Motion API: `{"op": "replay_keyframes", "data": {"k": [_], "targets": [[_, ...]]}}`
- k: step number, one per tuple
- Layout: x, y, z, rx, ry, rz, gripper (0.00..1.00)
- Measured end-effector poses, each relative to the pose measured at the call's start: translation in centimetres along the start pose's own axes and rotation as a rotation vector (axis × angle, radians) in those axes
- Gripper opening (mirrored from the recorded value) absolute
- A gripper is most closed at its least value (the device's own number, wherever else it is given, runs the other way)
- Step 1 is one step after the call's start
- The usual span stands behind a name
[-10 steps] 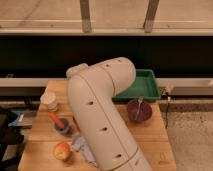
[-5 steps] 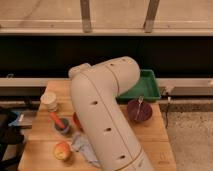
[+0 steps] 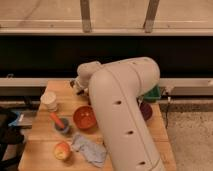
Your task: Place eraser in red bowl
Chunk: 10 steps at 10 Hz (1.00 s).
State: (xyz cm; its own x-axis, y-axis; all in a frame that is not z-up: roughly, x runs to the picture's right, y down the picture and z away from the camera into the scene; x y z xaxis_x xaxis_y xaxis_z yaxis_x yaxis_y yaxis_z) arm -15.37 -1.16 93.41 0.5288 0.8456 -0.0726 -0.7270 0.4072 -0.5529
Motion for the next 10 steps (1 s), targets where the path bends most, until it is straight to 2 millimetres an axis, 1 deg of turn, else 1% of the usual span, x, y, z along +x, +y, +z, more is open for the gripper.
{"op": "replay_keyframes", "data": {"k": [1, 2, 3, 5, 6, 7, 10], "targets": [[-0.4, -0.2, -1.8, -0.032, -0.05, 0.0, 0.0], [-0.3, -0.4, -3.2, -0.067, -0.096, -0.006, 0.0], [0.1, -0.7, -4.7, -0.106, -0.14, -0.018, 0.0], [1.8, -0.7, -7.0, -0.177, -0.196, -0.058, 0.0], [2.8, 0.3, -7.8, -0.205, -0.206, -0.097, 0.0], [3.4, 1.6, -8.4, -0.224, -0.204, -0.134, 0.0], [4.4, 4.0, -9.4, -0.227, -0.138, -0.245, 0.0]]}}
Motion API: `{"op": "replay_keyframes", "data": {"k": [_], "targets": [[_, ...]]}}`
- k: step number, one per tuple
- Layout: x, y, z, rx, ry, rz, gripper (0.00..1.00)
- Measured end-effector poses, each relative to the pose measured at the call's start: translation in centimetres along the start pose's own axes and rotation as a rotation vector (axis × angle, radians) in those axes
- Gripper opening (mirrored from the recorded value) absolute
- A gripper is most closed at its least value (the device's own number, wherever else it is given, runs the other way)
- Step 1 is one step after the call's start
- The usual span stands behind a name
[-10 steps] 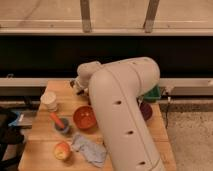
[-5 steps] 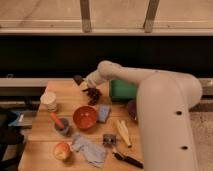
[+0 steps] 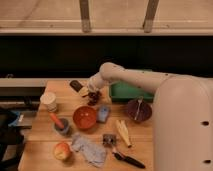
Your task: Place eraser in red bowl
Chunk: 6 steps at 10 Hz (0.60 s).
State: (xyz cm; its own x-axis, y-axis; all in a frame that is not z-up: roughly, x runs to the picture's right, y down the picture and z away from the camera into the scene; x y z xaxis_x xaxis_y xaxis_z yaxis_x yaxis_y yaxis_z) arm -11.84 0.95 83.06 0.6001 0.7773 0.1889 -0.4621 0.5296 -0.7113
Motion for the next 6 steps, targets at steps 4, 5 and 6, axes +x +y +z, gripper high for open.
{"op": "replay_keyframes", "data": {"k": [4, 5, 6], "targets": [[1.4, 2.9, -0.7, -0.04, 0.085, -0.077, 0.0], [2.2, 3.7, -0.9, -0.051, 0.099, -0.079, 0.0], [3.7, 4.3, -1.5, -0.065, 0.11, -0.063, 0.0]]}}
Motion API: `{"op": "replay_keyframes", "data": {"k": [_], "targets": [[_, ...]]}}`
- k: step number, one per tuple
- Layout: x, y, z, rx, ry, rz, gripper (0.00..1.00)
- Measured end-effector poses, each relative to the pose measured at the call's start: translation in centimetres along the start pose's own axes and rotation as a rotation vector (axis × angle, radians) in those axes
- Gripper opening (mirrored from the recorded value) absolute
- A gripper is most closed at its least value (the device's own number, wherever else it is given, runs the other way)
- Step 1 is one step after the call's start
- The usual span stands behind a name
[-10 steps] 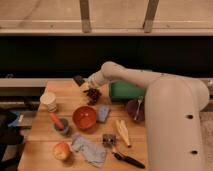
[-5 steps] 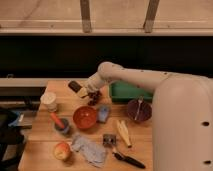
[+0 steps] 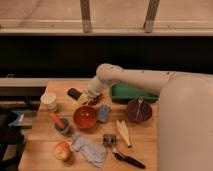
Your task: Place eraser in red bowl
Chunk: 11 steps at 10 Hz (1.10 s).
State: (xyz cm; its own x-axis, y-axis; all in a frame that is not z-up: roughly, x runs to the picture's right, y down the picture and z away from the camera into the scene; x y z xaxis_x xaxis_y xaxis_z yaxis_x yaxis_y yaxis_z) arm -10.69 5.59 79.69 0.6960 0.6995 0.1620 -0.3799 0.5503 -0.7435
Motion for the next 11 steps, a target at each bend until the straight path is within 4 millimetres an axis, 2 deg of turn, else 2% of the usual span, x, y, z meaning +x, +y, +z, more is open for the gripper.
{"op": "replay_keyframes", "data": {"k": [8, 11], "targets": [[0.5, 0.6, 0.2, -0.002, 0.012, 0.015, 0.0], [3.9, 2.1, 0.2, 0.009, 0.044, 0.08, 0.0]]}}
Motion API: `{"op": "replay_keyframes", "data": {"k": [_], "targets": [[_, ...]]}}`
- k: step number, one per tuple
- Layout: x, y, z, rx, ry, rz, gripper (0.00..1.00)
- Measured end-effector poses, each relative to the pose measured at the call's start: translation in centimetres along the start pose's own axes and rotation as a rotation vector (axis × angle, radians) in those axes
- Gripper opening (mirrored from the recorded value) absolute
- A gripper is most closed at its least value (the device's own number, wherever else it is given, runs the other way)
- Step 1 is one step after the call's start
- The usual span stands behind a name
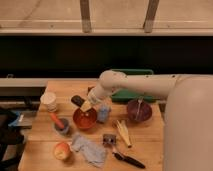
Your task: Place eraser in red bowl
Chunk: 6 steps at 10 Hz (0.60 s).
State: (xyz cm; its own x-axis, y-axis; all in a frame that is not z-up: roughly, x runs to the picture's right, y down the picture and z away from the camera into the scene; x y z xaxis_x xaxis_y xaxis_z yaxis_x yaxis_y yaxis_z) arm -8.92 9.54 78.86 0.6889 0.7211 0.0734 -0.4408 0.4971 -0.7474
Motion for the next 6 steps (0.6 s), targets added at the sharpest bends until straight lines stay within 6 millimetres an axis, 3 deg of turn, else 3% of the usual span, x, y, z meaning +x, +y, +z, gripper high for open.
{"op": "replay_keyframes", "data": {"k": [1, 6], "targets": [[0.7, 0.2, 0.0, 0.003, 0.002, 0.018, 0.04], [2.9, 1.4, 2.3, -0.035, 0.028, 0.076, 0.54]]}}
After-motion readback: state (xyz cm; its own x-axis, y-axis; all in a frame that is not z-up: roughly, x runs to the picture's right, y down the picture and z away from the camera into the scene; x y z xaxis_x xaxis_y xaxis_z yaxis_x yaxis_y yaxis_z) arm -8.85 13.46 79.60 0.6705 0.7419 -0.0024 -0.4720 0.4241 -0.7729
